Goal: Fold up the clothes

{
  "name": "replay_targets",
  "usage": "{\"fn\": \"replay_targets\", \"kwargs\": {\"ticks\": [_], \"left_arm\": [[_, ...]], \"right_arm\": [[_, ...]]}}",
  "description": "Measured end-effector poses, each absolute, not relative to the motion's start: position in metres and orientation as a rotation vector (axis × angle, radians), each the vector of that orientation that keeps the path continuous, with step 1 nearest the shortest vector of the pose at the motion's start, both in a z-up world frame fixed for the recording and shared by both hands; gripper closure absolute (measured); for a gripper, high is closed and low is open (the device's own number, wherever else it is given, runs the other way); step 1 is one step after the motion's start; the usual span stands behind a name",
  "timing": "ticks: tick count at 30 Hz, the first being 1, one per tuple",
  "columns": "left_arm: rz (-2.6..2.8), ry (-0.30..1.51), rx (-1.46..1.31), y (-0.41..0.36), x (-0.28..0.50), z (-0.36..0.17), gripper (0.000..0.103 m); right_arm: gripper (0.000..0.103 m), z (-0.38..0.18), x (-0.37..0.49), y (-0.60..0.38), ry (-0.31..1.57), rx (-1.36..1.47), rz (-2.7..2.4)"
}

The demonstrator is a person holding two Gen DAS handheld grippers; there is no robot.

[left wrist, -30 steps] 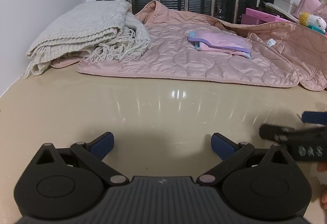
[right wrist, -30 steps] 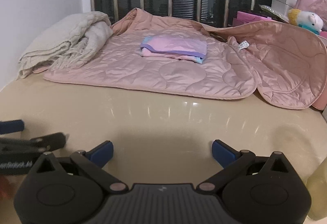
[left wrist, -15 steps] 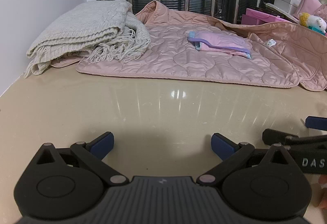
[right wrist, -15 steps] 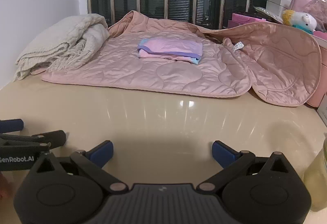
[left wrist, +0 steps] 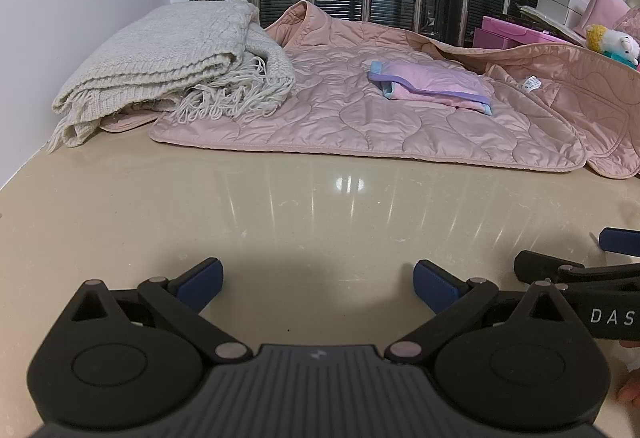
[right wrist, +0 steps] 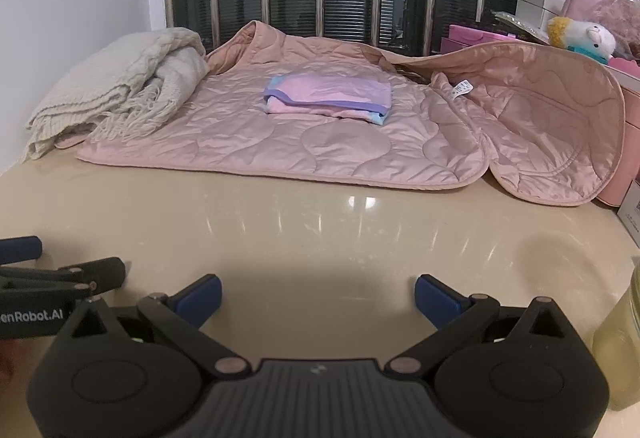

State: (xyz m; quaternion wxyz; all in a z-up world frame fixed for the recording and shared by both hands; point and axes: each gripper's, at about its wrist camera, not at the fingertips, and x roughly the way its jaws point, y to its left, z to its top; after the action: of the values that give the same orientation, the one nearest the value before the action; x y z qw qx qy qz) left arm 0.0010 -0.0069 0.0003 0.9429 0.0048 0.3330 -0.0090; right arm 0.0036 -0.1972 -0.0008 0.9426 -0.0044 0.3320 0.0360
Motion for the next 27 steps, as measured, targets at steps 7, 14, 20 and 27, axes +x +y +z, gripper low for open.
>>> {"fn": "replay_targets", "kwargs": {"ticks": [7, 14, 20, 27], "left_arm": [[-0.016, 0.679, 0.01, -0.0072, 0.0008, 0.0004, 0.001], [-0.015, 0.679, 0.01, -0.0076, 0.0005, 0.0005, 0.001], [-0.014, 0.679, 0.01, -0.0078, 0.0003, 0.0005, 0.001], [-0.014, 0.679, 0.01, -0.0078, 0.0002, 0.0005, 0.001]], "right_arm": [[0.0, -0.0006, 0.0034, -0.1977, 0.677, -0.01, 0.073], [0.0, -0.0004, 0.0033, -0.1976, 0.676, -0.011, 0.076], [0.0, -0.0006, 0.0031, -0.196, 0.676, -0.01, 0.072], [0.0, -0.0008, 0.0031, -0.1957, 0.676, -0.009, 0.071]]}}
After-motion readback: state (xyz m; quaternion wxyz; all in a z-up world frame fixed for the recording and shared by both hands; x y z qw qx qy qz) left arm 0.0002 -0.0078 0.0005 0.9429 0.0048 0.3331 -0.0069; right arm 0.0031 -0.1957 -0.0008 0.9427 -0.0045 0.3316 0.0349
